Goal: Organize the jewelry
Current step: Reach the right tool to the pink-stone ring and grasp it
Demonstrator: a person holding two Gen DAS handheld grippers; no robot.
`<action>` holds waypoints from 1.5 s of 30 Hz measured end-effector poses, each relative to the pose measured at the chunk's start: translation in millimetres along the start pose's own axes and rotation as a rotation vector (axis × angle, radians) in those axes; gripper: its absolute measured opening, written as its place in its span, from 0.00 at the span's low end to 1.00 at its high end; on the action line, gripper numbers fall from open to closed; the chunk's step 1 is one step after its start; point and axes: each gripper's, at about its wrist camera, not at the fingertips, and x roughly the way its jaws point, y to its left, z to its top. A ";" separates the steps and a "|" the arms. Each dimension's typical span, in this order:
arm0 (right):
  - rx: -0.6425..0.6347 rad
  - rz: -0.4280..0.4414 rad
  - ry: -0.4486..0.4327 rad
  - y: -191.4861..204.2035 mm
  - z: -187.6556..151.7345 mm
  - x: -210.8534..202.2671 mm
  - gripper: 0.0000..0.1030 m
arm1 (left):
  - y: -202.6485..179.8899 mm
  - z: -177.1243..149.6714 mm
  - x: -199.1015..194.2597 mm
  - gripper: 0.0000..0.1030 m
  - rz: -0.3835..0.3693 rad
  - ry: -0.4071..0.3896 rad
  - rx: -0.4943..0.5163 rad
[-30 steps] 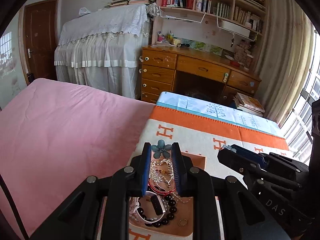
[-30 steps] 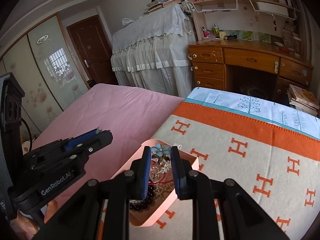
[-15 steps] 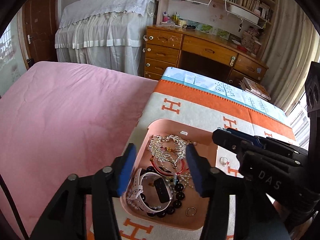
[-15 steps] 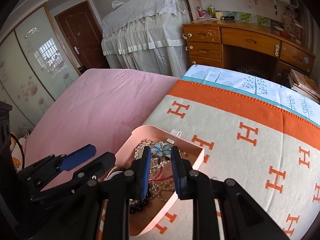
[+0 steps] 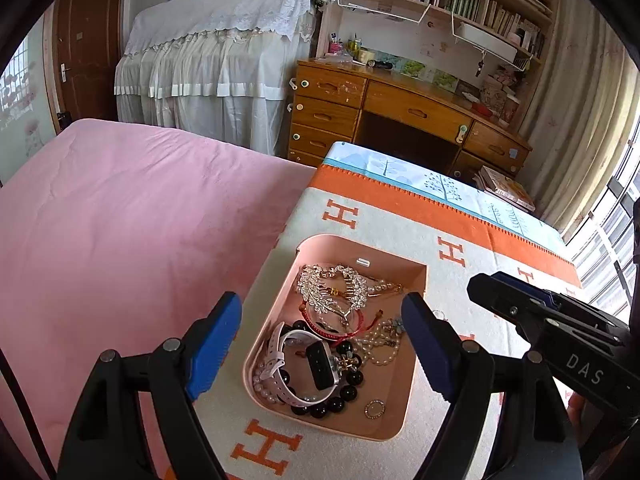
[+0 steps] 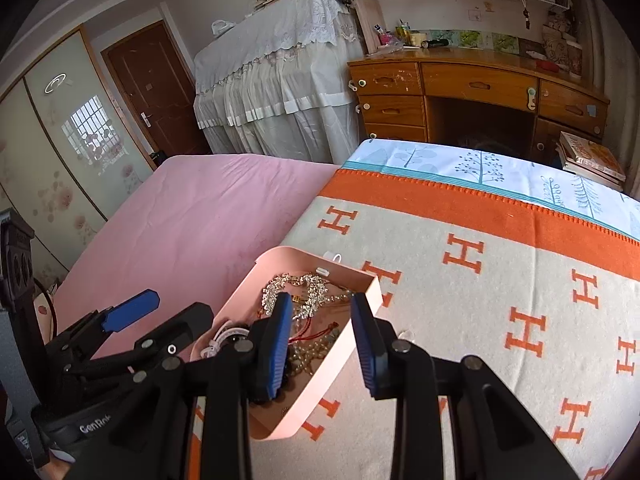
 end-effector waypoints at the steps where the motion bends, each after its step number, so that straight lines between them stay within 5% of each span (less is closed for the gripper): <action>1: 0.000 -0.004 -0.002 -0.8 -2.6 -3.8 0.30 | -1.4 -1.1 -1.5 0.78 -0.001 0.001 0.002; 22: -0.019 -0.155 -0.029 -50.9 -93.0 -91.2 0.30 | -78.3 -57.6 -31.2 0.85 -0.112 0.028 0.204; 35: 0.096 -0.221 0.012 -87.0 -158.1 -86.8 0.40 | -113.7 -108.0 -14.6 0.85 -0.193 0.074 0.269; 45: 0.097 -0.191 0.065 -82.6 -170.7 -66.1 0.40 | -106.9 -125.6 -4.1 0.85 -0.167 0.105 0.277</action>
